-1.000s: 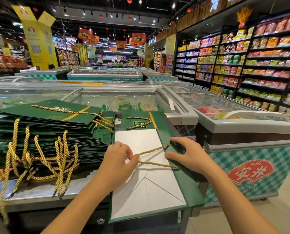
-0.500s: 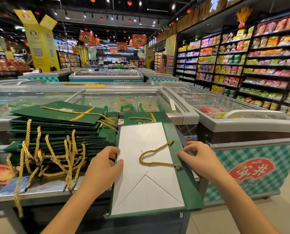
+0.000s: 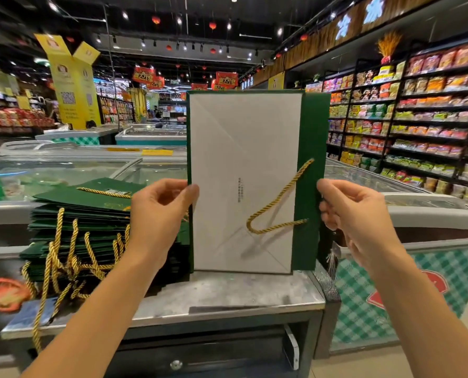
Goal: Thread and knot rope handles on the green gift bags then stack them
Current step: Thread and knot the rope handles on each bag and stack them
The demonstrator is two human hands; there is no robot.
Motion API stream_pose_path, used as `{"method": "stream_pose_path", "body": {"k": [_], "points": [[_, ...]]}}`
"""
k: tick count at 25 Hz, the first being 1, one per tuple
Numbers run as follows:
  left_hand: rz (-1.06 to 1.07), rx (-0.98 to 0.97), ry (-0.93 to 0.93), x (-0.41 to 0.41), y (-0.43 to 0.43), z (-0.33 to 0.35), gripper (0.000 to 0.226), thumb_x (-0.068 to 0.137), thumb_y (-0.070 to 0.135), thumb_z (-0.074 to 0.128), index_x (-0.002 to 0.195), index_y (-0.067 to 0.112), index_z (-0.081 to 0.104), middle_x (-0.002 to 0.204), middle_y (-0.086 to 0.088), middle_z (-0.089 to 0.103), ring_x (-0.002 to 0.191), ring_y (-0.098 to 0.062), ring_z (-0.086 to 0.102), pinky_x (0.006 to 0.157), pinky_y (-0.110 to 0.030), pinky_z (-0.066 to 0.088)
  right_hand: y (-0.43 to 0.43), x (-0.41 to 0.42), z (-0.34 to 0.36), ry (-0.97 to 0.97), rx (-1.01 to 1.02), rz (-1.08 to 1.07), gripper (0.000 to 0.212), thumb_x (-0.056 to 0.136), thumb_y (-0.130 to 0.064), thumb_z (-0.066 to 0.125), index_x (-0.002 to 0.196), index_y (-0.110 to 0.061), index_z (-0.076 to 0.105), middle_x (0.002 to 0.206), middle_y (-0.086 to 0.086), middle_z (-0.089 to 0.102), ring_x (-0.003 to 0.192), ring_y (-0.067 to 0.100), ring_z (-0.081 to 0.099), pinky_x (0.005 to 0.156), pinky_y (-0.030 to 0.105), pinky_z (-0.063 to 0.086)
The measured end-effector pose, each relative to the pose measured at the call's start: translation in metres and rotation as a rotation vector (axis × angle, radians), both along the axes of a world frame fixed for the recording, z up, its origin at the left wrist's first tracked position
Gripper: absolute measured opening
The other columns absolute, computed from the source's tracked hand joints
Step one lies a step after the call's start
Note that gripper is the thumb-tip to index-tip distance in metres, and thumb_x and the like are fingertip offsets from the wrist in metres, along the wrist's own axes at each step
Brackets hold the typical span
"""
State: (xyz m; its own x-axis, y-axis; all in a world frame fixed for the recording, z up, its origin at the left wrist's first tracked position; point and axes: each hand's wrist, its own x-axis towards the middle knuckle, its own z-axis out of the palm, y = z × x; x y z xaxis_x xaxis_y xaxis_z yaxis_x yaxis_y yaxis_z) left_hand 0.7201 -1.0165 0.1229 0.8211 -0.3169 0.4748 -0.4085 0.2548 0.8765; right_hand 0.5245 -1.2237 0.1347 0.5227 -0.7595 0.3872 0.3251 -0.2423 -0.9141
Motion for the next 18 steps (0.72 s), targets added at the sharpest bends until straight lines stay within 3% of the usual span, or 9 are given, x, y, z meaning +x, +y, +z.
{"method": "stream_pose_path", "body": {"k": [2, 5, 7, 9, 12, 15, 16, 18], "points": [[-0.038, -0.039, 0.022, 0.008, -0.007, 0.014, 0.005, 0.092, 0.018, 0.070, 0.092, 0.016, 0.074, 0.075, 0.002, 0.073, 0.061, -0.006, 0.061, 0.056, -0.016, 0.050, -0.004, 0.006, 0.011, -0.019, 0.033, 0.005, 0.026, 0.101, -0.027, 0.060, 0.098, -0.005, 0.073, 0.073, 0.008, 0.070, 0.062, 0.016, 0.062, 0.058, 0.027, 0.047], [-0.116, -0.027, 0.109, 0.023, -0.020, 0.024, 0.015, 0.099, 0.016, 0.060, 0.092, 0.012, 0.073, 0.083, -0.008, 0.075, 0.067, -0.013, 0.069, 0.059, -0.020, 0.054, -0.012, 0.018, 0.018, -0.032, 0.133, 0.035, 0.031, 0.105, -0.030, 0.051, 0.094, -0.007, 0.068, 0.076, 0.009, 0.074, 0.064, 0.019, 0.068, 0.059, 0.029, 0.051], [-0.176, -0.015, 0.220, 0.031, -0.029, 0.027, 0.021, 0.100, 0.015, 0.056, 0.089, 0.009, 0.072, 0.079, -0.007, 0.075, 0.069, -0.015, 0.070, 0.057, -0.021, 0.054, -0.022, 0.025, 0.018, -0.012, 0.182, 0.068, 0.031, 0.104, -0.031, 0.052, 0.092, -0.007, 0.069, 0.077, 0.007, 0.074, 0.064, 0.019, 0.069, 0.055, 0.029, 0.054], [-0.231, 0.069, 0.267, 0.036, -0.037, 0.027, 0.016, 0.097, 0.014, 0.059, 0.094, 0.008, 0.073, 0.082, -0.003, 0.074, 0.072, -0.015, 0.066, 0.056, -0.021, 0.051, -0.035, 0.033, 0.013, 0.066, 0.215, 0.104, 0.025, 0.099, -0.029, 0.061, 0.103, -0.008, 0.073, 0.093, 0.008, 0.076, 0.078, 0.023, 0.070, 0.061, 0.030, 0.057], [-0.183, 0.379, 0.092, 0.047, -0.054, 0.018, 0.029, 0.094, 0.006, 0.063, 0.123, 0.010, 0.066, 0.106, -0.001, 0.066, 0.083, -0.007, 0.062, 0.058, -0.015, 0.048, -0.062, 0.052, -0.003, 0.189, 0.153, 0.119, 0.029, 0.092, -0.011, 0.071, 0.121, -0.013, 0.070, 0.117, 0.015, 0.071, 0.102, 0.026, 0.069, 0.091, 0.039, 0.056], [-0.068, 0.606, -0.076, 0.061, -0.076, 0.012, 0.052, 0.091, 0.010, 0.066, 0.141, 0.013, 0.054, 0.137, -0.009, 0.057, 0.101, -0.017, 0.064, 0.077, -0.028, 0.050, -0.081, 0.081, -0.019, 0.295, 0.062, 0.116, 0.040, 0.092, -0.004, 0.071, 0.131, -0.009, 0.063, 0.125, 0.015, 0.064, 0.106, 0.024, 0.069, 0.095, 0.037, 0.056], [-0.044, 0.681, -0.125, 0.066, -0.084, 0.009, 0.057, 0.091, 0.012, 0.066, 0.145, 0.013, 0.050, 0.142, -0.010, 0.054, 0.094, -0.014, 0.063, 0.078, -0.029, 0.050, -0.087, 0.092, -0.024, 0.341, 0.016, 0.095, 0.041, 0.093, -0.005, 0.071, 0.133, -0.008, 0.062, 0.126, 0.015, 0.064, 0.106, 0.025, 0.069, 0.095, 0.037, 0.056], [-0.041, 0.786, -0.179, 0.076, -0.101, 0.000, 0.061, 0.092, 0.012, 0.064, 0.149, 0.016, 0.043, 0.143, -0.011, 0.053, 0.071, -0.006, 0.057, 0.062, -0.021, 0.048, -0.098, 0.111, -0.035, 0.436, -0.084, 0.030, 0.040, 0.095, -0.007, 0.069, 0.134, -0.005, 0.061, 0.125, 0.013, 0.067, 0.108, 0.024, 0.068, 0.097, 0.038, 0.055]]}}
